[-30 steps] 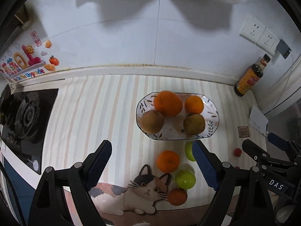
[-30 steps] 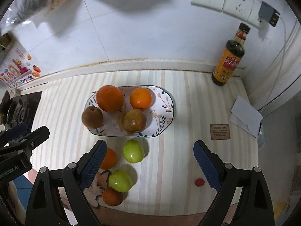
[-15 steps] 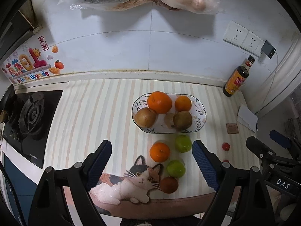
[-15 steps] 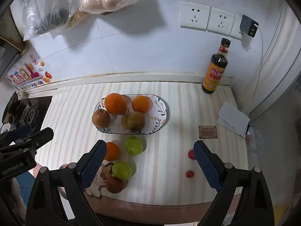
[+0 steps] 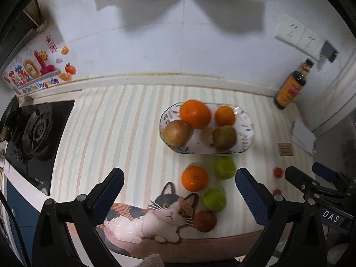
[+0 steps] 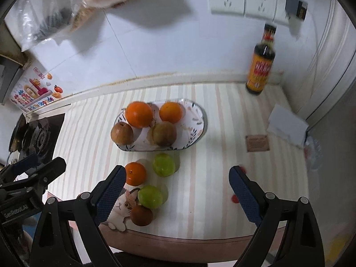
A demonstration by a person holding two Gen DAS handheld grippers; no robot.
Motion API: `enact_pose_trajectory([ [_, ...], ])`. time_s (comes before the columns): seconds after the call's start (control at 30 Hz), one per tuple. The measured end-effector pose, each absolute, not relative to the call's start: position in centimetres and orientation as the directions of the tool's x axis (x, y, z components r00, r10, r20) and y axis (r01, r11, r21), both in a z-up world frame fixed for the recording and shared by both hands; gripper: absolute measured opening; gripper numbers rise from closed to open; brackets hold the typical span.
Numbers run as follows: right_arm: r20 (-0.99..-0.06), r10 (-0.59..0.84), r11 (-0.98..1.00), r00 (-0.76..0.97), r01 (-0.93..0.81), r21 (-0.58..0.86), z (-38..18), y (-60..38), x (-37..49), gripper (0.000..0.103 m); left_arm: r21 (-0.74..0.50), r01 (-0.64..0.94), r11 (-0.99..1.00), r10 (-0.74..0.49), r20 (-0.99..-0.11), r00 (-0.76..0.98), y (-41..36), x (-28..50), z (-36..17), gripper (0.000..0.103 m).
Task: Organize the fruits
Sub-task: 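Lift both open tools up away from the plate, then grasp an orange with the left tool while the right tool grasps a green apple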
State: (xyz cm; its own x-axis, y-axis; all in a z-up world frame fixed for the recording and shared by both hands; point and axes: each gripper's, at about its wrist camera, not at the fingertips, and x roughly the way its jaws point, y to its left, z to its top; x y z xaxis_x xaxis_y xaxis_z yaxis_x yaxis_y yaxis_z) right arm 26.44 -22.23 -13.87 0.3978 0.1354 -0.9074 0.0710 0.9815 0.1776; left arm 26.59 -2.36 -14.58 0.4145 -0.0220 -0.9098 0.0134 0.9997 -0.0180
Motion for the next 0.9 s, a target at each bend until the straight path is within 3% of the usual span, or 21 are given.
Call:
enact_pose_trajectory([
  [0.47,-0.934,0.309,0.922,0.177,0.184,0.340,-31.4,-20.6,33.1,0.094,0.026,-0.031,0.999,0.031,-0.985,0.171,-1.0,30.9,-27.1,0.102],
  [0.5,-0.933,0.319,0.919,0.167,0.187,0.347,-32.4,-20.4,33.5,0.092,0.017,-0.037,0.999,0.023,-0.988,0.153,-0.9,30.9,-27.9,0.102],
  [0.63,-0.920,0.365,0.906,0.141,0.173,0.386,-35.1,-19.3,34.4,0.061,-0.026,-0.055,0.998,-0.020,-0.994,0.111,-0.6,31.1,-29.4,0.102],
  [0.67,-0.916,0.374,0.904,0.141,0.166,0.395,-35.3,-19.2,34.5,0.058,-0.043,-0.057,0.997,-0.037,-0.994,0.100,-0.7,31.2,-29.7,0.102],
  [0.9,-0.948,0.296,0.938,0.120,0.152,0.312,-34.7,-20.9,31.9,0.059,-0.135,-0.030,0.990,-0.135,-0.991,0.014,-2.9,32.4,-32.0,0.102],
])
